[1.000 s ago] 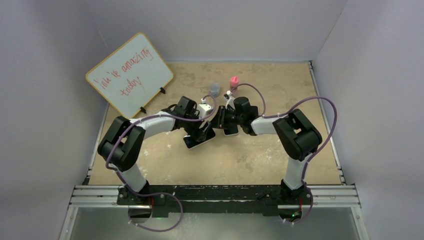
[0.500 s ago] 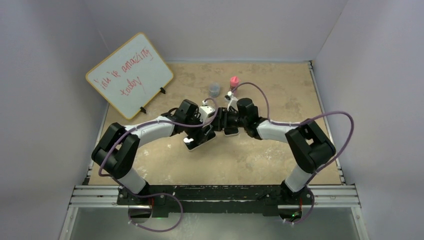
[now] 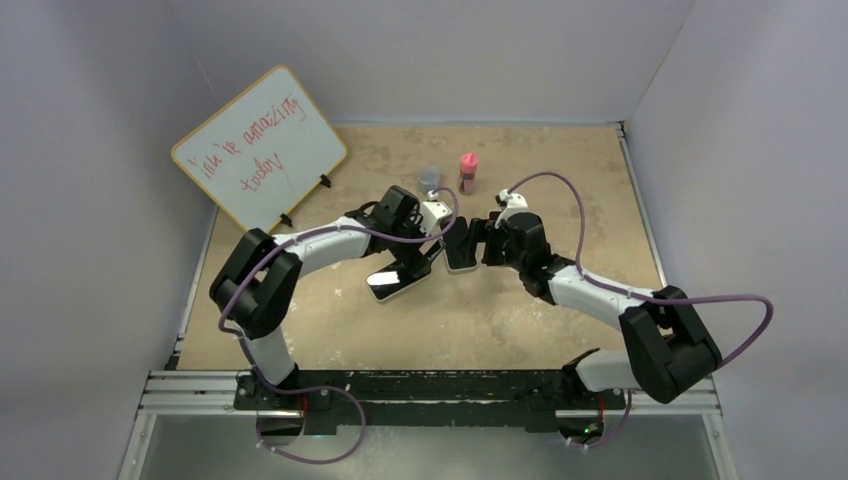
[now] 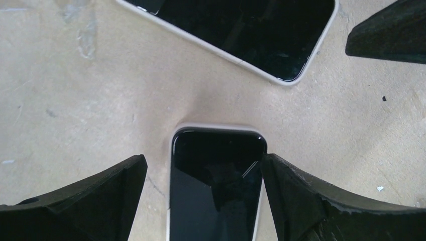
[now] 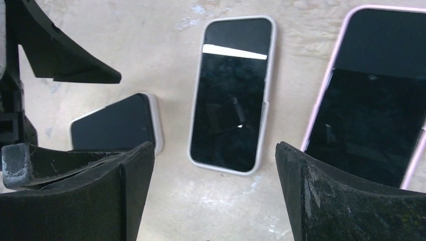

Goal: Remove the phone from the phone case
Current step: Remove the phone case from the phone.

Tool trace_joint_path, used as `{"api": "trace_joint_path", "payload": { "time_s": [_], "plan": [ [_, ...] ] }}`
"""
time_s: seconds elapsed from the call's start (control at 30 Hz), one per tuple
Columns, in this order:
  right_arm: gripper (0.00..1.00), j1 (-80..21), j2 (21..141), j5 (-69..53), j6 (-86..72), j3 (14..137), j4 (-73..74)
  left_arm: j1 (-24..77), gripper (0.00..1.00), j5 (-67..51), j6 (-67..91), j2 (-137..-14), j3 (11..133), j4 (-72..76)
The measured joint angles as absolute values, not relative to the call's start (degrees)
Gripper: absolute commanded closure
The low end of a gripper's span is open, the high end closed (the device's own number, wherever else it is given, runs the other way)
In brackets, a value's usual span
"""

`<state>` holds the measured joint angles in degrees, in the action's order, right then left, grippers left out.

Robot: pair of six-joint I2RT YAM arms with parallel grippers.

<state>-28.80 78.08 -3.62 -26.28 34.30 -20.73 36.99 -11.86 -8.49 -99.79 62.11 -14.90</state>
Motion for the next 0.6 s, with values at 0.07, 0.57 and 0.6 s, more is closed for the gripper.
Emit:
{"api": "trace_joint_path", "payload": {
  "time_s": [0.07, 0.57, 0.6],
  "plan": [
    [0.07, -28.8, 77.2, -2.1, -25.8, 32.7, -21.6, 37.6, 0.10, -11.8, -9.0, -101.4, 63.5, -15.8],
    [0.06, -28.8, 76.9, 0.6, -24.8, 30.5, -26.7, 39.8, 0.10, -10.5, -11.2, -107.5, 69.2, -20.0],
    [0.06, -28.8, 77.0, 0.5, -24.8, 30.5, -26.8, 40.0, 0.10, -10.0, -11.2, -108.0, 69.3, -20.2]
  ]
}}
